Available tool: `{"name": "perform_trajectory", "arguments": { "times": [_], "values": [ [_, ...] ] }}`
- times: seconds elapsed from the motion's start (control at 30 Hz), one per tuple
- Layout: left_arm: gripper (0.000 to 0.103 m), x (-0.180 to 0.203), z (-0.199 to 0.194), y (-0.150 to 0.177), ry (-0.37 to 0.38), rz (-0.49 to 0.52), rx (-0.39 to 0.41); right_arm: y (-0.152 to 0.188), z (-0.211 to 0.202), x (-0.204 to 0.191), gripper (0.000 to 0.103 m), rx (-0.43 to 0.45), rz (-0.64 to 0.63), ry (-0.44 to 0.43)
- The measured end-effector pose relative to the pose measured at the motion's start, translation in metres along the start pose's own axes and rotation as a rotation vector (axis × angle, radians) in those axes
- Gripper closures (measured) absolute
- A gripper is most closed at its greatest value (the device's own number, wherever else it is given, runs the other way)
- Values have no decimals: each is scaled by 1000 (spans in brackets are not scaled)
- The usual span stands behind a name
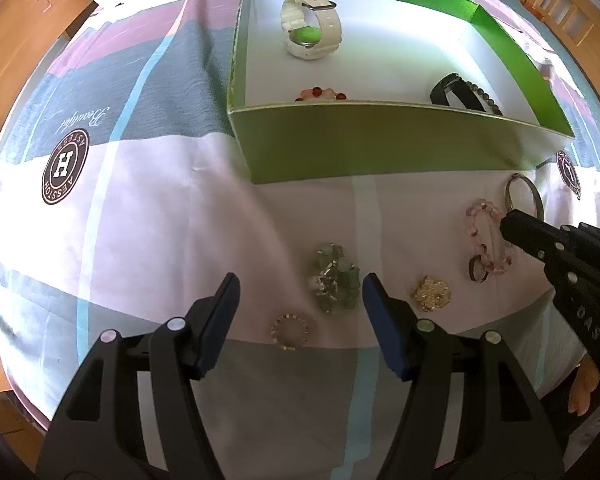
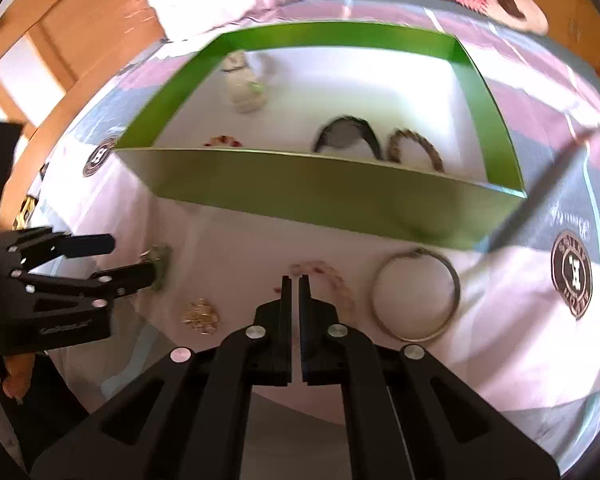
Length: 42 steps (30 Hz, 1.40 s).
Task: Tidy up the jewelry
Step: 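Lower the right gripper onto the pink bead bracelet and close it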
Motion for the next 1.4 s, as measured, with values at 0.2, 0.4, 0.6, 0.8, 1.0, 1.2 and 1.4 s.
{"name": "perform_trajectory", "arguments": {
  "times": [0.2,0.4,0.6,0.8,1.0,1.2,1.4],
  "values": [
    [37,0,3,0,-1,7,-4,3,15,-6,99,-36,-11,49],
    [37,7,5,-1,-2,20,-7,3,24,-19,88,-31,-49,85],
    [34,1,5,-1,1,-8,1,-1,23,-19,77,-26,-38,57],
    [32,-9,6,-4,23,-59,5,-10,22,-22,62,0,-25,44],
    [31,-13,8,-5,25,-67,-1,-17,16,-13,52,30,10,53],
    [28,-17,12,-7,19,-65,-13,-23,17,5,52,35,75,79],
    [27,-10,16,-12,14,-51,-22,-16,18,-1,52,27,8,103]
  ]
}}
Point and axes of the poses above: each gripper's, at about its wrist camera, not at the fingertips, and z roughly the way its jaws point, x to its right, y to its underside, the point moved 6 cm from there along z, roughly the way its jaws point, and after that the axes turned 12 degrees about z, right-handed, at the moved point
